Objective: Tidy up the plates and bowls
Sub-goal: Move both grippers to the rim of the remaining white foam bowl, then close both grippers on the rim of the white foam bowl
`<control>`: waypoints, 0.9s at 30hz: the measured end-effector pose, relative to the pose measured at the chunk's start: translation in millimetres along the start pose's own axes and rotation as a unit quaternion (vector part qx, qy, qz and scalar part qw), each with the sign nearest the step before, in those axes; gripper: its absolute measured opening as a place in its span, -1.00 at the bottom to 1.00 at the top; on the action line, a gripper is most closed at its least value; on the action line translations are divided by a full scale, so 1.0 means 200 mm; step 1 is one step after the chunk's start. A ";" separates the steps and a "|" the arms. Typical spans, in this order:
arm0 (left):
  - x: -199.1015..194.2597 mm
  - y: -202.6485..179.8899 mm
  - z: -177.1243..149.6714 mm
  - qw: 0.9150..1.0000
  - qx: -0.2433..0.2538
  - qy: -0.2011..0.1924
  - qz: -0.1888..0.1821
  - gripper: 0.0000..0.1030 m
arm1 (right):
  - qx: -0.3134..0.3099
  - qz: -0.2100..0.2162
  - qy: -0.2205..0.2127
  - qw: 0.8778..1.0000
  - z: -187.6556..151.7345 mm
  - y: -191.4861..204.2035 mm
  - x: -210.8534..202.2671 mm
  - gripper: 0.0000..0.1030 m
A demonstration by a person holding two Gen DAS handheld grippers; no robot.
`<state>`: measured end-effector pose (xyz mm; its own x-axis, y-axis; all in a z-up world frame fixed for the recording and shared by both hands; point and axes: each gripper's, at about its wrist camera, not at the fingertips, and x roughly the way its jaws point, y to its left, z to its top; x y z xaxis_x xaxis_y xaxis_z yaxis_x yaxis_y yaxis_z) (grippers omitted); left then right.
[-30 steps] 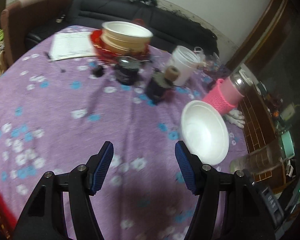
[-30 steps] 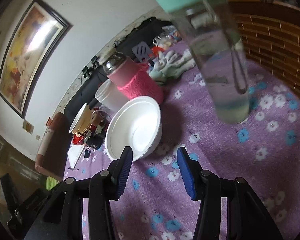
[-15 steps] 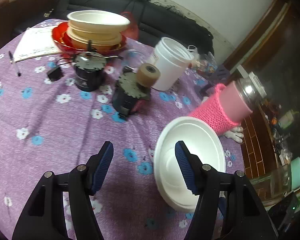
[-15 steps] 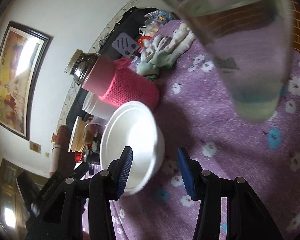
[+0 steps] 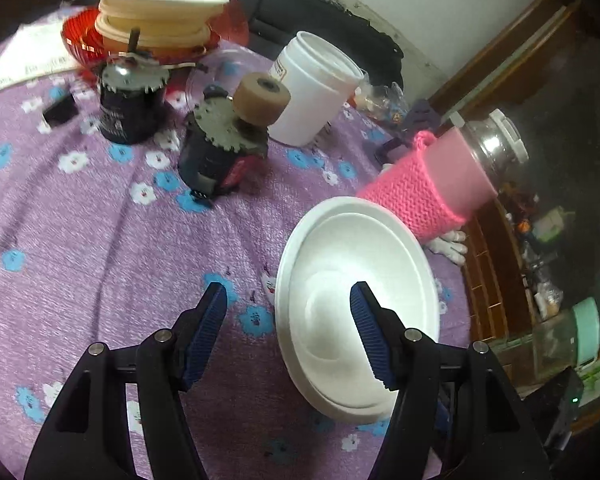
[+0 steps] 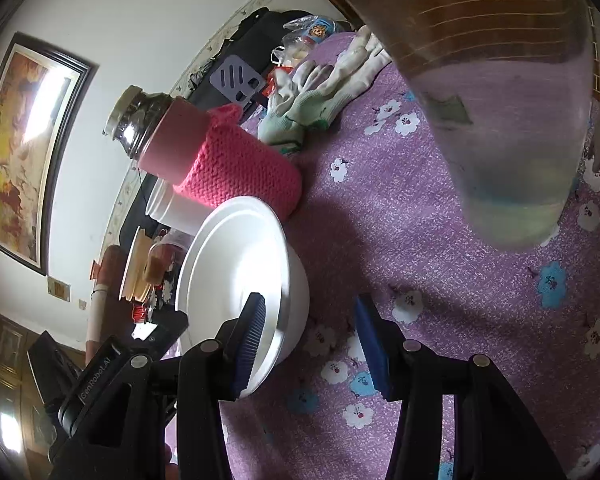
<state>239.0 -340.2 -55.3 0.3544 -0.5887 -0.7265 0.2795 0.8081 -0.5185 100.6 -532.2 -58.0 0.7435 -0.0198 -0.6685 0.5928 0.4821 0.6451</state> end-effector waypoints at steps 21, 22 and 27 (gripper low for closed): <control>0.10 0.02 -0.01 0.999 -0.017 0.044 -0.022 0.21 | 0.005 0.006 -0.006 1.000 0.01 0.06 0.11 0.39; 0.10 0.02 -0.01 0.999 -0.016 0.043 -0.019 0.21 | 0.006 0.004 -0.005 1.000 0.01 0.06 0.12 0.32; 0.09 0.03 -0.01 0.999 -0.005 0.040 -0.007 -0.21 | 0.001 -0.014 0.009 1.000 0.00 0.05 0.15 -0.21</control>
<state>244.1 -345.8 -72.0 0.2780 -0.5967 -0.7527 0.2746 0.8003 -0.5330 129.0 -528.2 -70.8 0.7212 -0.0181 -0.6925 0.6141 0.4792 0.6271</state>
